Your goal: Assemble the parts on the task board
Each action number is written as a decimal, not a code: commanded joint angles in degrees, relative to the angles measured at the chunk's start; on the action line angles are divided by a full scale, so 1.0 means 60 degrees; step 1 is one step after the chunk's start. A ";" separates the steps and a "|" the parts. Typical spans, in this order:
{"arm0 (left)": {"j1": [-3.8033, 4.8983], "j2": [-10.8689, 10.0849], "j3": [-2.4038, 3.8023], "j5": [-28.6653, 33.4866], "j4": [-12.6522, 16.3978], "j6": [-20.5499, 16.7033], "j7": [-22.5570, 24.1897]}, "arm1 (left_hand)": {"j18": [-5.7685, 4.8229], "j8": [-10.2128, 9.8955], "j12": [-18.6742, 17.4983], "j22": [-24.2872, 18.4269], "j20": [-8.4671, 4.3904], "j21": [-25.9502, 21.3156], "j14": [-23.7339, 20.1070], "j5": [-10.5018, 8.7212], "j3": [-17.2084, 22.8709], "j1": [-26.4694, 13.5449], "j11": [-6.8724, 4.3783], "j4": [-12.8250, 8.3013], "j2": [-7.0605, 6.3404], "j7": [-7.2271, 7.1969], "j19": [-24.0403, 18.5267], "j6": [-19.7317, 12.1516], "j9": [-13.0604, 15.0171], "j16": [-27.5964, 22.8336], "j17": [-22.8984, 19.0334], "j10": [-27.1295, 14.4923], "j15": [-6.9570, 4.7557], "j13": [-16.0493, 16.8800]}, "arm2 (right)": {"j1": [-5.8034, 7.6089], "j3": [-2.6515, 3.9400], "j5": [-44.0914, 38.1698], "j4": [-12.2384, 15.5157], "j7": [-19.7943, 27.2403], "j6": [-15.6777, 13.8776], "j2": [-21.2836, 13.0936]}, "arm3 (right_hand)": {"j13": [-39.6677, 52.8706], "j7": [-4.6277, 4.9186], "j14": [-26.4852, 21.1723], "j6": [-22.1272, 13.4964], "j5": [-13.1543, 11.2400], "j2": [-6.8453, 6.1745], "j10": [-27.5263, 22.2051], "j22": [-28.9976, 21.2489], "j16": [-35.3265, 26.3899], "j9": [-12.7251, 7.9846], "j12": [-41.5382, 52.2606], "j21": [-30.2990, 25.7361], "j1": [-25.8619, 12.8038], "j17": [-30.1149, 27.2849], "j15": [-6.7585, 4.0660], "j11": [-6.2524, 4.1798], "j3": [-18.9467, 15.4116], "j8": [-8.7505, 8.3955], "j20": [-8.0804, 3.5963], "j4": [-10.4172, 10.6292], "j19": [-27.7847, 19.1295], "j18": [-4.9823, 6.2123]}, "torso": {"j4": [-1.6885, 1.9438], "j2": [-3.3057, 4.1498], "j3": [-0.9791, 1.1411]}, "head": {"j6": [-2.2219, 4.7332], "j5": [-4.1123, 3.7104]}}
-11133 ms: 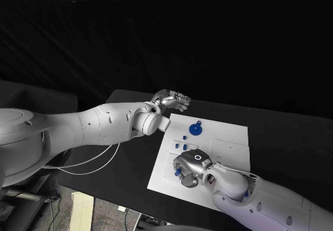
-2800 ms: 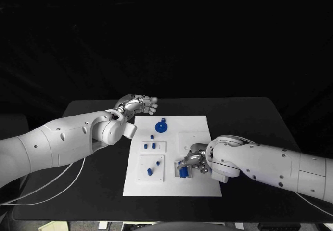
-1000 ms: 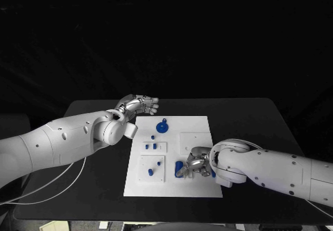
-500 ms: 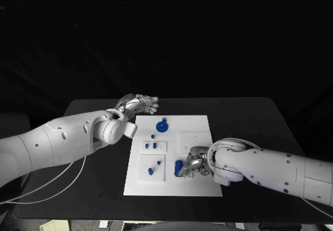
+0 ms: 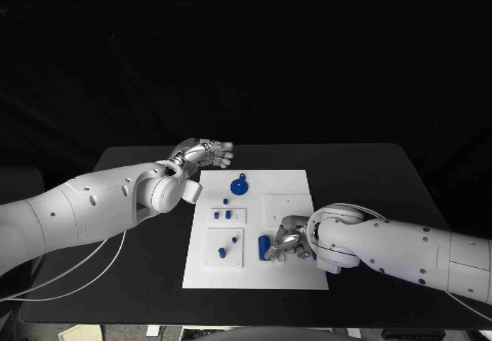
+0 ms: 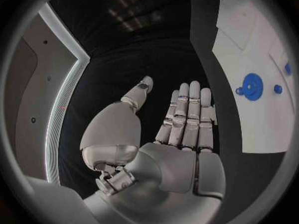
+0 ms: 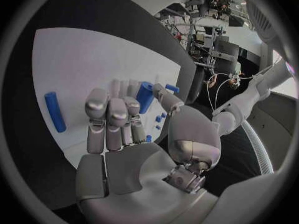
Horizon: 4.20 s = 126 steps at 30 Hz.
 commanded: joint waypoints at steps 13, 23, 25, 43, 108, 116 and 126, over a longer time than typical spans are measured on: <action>0.0010 0.0000 0.0004 -0.0001 0.0026 0.0159 0.0092 | 0.0087 0.0027 0.0011 0.0015 0.0038 -0.0043 -0.0067 -0.0014 -0.0041 -0.0046 -0.0015 -0.0008 0.0014 0.0004 -0.0058 -0.0069 -0.0015 -0.0069 0.0030 -0.0022 0.0026 -0.0009 | 0.0001 0.0001 0.0413 0.0003 0.0117 0.0670 0.0006 | 0.0034 0.0013 0.0040 0.0106 0.0756 0.0062 0.0055 0.0139 -0.0060 -0.0087 -0.0057 0.0054 -0.0253 0.0049 -0.0047 0.0024 0.0501 -0.0123 0.0117 -0.0110 0.0027 0.0868 | -0.0005 0.0002 0.0001 | -0.0023 0.0026; 0.0010 0.0002 0.0004 -0.0003 0.0019 0.0182 0.0073 | 0.0092 0.0029 0.0010 0.0023 0.0036 -0.0050 -0.0066 -0.0012 -0.0033 -0.0011 -0.0016 -0.0034 0.0017 0.0002 -0.0058 -0.0071 -0.0019 -0.0081 0.0046 -0.0023 0.0025 -0.0011 | 0.0000 0.0001 0.0007 -0.0029 -0.0058 0.0434 0.0028 | 0.0059 0.0009 0.0049 0.0119 0.0355 -0.0141 0.0058 0.0130 -0.0070 -0.0091 -0.0059 0.0066 -0.0514 0.0070 -0.0049 0.0020 0.0044 -0.0128 0.0119 -0.0373 0.0029 0.0868 | -0.0002 0.0000 -0.0003 | -0.0028 0.0025; 0.0010 0.0004 0.0004 -0.0003 0.0019 0.0181 0.0071 | 0.0092 0.0029 0.0010 0.0024 0.0036 -0.0051 -0.0066 -0.0012 -0.0032 -0.0008 -0.0016 -0.0036 0.0018 0.0002 -0.0058 -0.0071 -0.0019 -0.0082 0.0048 -0.0023 0.0025 -0.0011 | -0.0006 0.0001 -0.0063 -0.0032 -0.0074 0.0393 0.0055 | 0.0060 0.0007 0.0050 0.0119 0.0335 -0.0169 0.0060 0.0129 -0.0070 -0.0091 -0.0060 0.0065 -0.0503 0.0072 -0.0051 0.0019 0.0029 -0.0129 0.0115 -0.0403 0.0029 0.0868 | -0.0001 0.0004 -0.0002 | -0.0034 0.0030; 0.0010 0.0005 0.0004 -0.0014 0.0012 0.0186 0.0053 | 0.0094 0.0038 0.0012 0.0040 0.0038 -0.0063 -0.0060 -0.0007 -0.0003 0.0068 -0.0017 -0.0072 0.0047 0.0000 -0.0052 -0.0066 -0.0025 -0.0103 0.0081 -0.0018 0.0025 -0.0013 | -0.0101 0.0001 -0.0308 -0.0069 -0.0150 0.0316 0.0122 | 0.0069 0.0000 0.0060 0.0158 0.0646 0.0370 0.0093 0.0110 -0.0098 -0.0117 -0.0097 0.0043 -0.0223 0.0100 -0.0058 0.0010 0.0428 -0.0149 0.0105 -0.0477 0.0037 0.0868 | -0.0007 0.0000 0.0002 | -0.0069 0.0039; 0.0008 -0.0119 -0.0010 -0.0045 0.0018 0.0290 0.0039 | 0.0085 0.0062 0.0022 0.0072 0.0045 -0.0090 -0.0044 -0.0008 -0.0022 0.0055 -0.0026 -0.0054 0.0057 -0.0006 -0.0040 -0.0041 -0.0034 -0.0146 0.0148 0.0015 0.0028 -0.0013 | -0.0292 0.0449 -0.2508 0.0802 -0.0415 -0.0088 -0.2531 | 0.0118 -0.0012 0.0131 0.0136 -0.0011 -0.1346 0.0246 0.0114 -0.0108 0.0171 -0.0088 0.0034 0.0103 0.0179 -0.0046 0.0003 0.0160 -0.0106 0.0161 0.0622 0.0166 0.0868 | 0.0000 0.0007 -0.0004 | 0.0185 -0.0408; 0.0008 -0.0131 -0.0011 -0.0071 0.0019 0.0310 -0.0016 | 0.0084 0.0063 0.0021 0.0076 0.0045 -0.0094 -0.0045 -0.0009 -0.0025 0.0047 -0.0027 -0.0049 0.0057 -0.0007 -0.0040 -0.0041 -0.0036 -0.0152 0.0154 0.0016 0.0029 -0.0013 | -0.0374 0.0445 -0.2656 0.0706 -0.0390 -0.0044 -0.2394 | 0.0114 -0.0041 0.0119 0.0225 -0.0012 -0.0742 0.0318 0.0170 -0.0058 0.0223 -0.0075 0.0122 0.0306 0.0214 -0.0045 -0.0020 0.0061 -0.0043 0.0171 0.0332 0.0137 0.0860 | 0.0010 0.0006 -0.0005 | 0.0169 -0.0409; 0.0009 -0.0134 -0.0011 -0.0083 0.0026 0.0336 -0.0027 | 0.0083 0.0062 0.0016 0.0080 0.0046 -0.0104 -0.0055 -0.0010 -0.0032 0.0036 -0.0024 -0.0044 0.0049 -0.0006 -0.0045 -0.0046 -0.0040 -0.0168 0.0163 0.0010 0.0032 -0.0016 | -0.0464 0.0377 -0.3065 0.0612 -0.0409 -0.0067 -0.2100 | 0.0068 -0.0057 0.0088 0.0298 -0.0013 -0.0308 0.0423 0.0178 -0.0008 0.0170 -0.0127 0.0221 0.0427 0.0253 -0.0046 -0.0034 -0.0124 -0.0059 0.0235 -0.0276 0.0070 0.0868 | 0.0000 0.0007 0.0002 | 0.0148 -0.0368</action>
